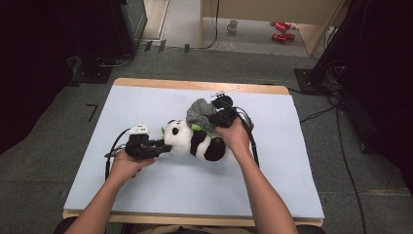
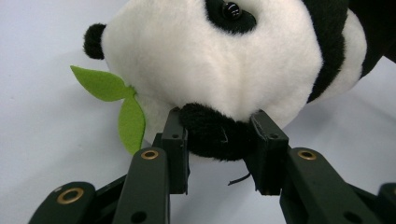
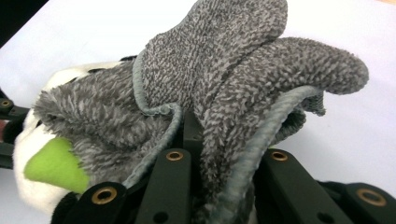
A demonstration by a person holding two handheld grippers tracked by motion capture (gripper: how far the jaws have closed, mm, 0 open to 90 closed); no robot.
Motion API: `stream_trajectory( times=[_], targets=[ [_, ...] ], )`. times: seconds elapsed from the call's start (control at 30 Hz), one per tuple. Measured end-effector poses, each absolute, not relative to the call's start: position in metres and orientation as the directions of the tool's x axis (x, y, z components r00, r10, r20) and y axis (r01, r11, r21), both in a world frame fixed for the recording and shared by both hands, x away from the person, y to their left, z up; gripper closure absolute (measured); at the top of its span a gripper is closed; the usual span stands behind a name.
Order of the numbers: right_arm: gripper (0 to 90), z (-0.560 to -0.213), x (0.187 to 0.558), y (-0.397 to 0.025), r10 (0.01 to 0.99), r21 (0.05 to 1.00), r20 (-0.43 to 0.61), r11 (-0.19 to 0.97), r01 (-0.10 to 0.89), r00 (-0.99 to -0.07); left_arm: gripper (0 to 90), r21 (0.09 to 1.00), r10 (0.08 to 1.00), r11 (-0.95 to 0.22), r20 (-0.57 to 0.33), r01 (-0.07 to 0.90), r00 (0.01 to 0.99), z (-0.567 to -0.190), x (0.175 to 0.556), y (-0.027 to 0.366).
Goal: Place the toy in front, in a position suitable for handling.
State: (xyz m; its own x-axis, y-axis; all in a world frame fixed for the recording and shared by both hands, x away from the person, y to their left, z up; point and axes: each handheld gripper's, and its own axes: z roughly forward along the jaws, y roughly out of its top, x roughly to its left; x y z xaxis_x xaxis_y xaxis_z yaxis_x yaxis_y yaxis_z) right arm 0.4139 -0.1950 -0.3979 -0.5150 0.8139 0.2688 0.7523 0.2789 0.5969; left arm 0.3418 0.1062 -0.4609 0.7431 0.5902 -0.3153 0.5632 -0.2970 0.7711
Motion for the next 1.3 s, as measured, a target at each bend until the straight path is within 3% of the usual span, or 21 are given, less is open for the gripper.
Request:
stream_trajectory(
  times=[0.2,0.43,1.0,1.3],
  targets=[
    [79.7,-0.397,0.417,-0.219,0.871,0.59,0.206,0.252,0.767,-0.445,64.2,0.768,0.59,-0.302,-0.315,0.565,0.743,-0.461,0.342,0.107],
    [79.7,-0.393,0.416,-0.234,0.879,0.599,0.242,0.197,0.776,-0.41,64.1,0.766,0.593,-0.307,-0.31,0.564,0.743,-0.461,0.342,0.106],
    [80.2,-0.341,0.396,-0.217,0.787,0.702,0.353,0.134,0.699,-0.505,64.8,0.763,0.621,-0.231,-0.362,0.604,0.695,-0.46,0.348,0.106],
    [80.1,-0.316,0.38,-0.187,0.7,0.742,0.372,0.17,0.649,-0.609,64.8,0.76,0.623,-0.222,-0.371,0.61,0.689,-0.459,0.349,0.107]
  ],
)
